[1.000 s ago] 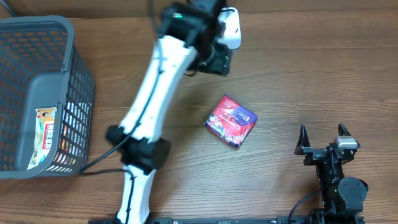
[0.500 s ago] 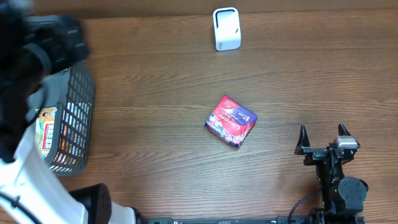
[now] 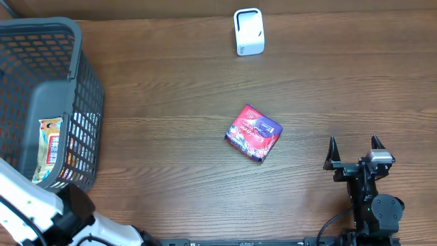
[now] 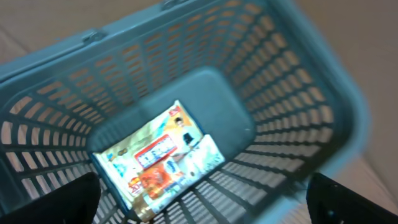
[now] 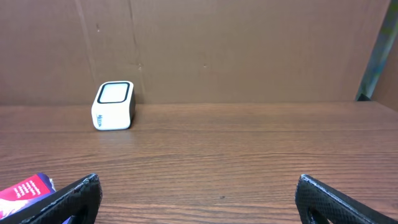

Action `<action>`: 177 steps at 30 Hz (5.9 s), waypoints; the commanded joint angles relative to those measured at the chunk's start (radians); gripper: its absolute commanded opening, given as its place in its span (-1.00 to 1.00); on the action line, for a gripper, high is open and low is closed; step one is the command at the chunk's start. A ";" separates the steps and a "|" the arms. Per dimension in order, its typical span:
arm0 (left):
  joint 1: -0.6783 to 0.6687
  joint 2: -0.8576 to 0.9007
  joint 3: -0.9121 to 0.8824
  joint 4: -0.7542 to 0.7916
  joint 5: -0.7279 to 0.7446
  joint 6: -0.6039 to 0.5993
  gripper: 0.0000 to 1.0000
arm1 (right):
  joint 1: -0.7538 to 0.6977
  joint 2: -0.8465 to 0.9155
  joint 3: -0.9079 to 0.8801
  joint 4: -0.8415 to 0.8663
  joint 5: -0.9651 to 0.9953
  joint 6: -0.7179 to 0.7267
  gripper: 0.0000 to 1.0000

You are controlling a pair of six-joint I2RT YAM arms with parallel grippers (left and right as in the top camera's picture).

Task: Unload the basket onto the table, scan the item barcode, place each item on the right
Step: 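Return the left gripper into the basket, then grasp the orange Kleenex tissue pack with the left gripper, then carry the tissue pack to the scanner and drop it beside the pad pack, then move the left gripper back into the basket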

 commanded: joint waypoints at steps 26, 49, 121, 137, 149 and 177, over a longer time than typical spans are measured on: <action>0.017 0.240 -0.479 -0.005 -0.018 0.177 1.00 | -0.001 -0.009 -0.010 0.006 0.006 0.002 1.00; -0.040 0.242 -0.889 0.237 0.042 0.259 0.69 | -0.001 -0.009 -0.010 0.006 0.006 0.002 1.00; -1.133 0.230 -0.417 0.049 0.013 0.082 -0.91 | -0.001 -0.009 -0.010 0.007 0.006 0.002 1.00; -1.164 0.230 -0.830 0.345 0.015 0.006 -0.55 | -0.001 -0.009 -0.010 0.006 0.006 0.002 1.00; -1.164 0.230 -0.834 0.356 0.042 -0.019 -0.33 | -0.001 -0.009 -0.010 0.006 0.006 0.002 1.00; -0.914 -0.008 -0.010 -0.005 -0.018 0.101 1.00 | -0.001 -0.009 -0.010 0.006 0.006 0.002 1.00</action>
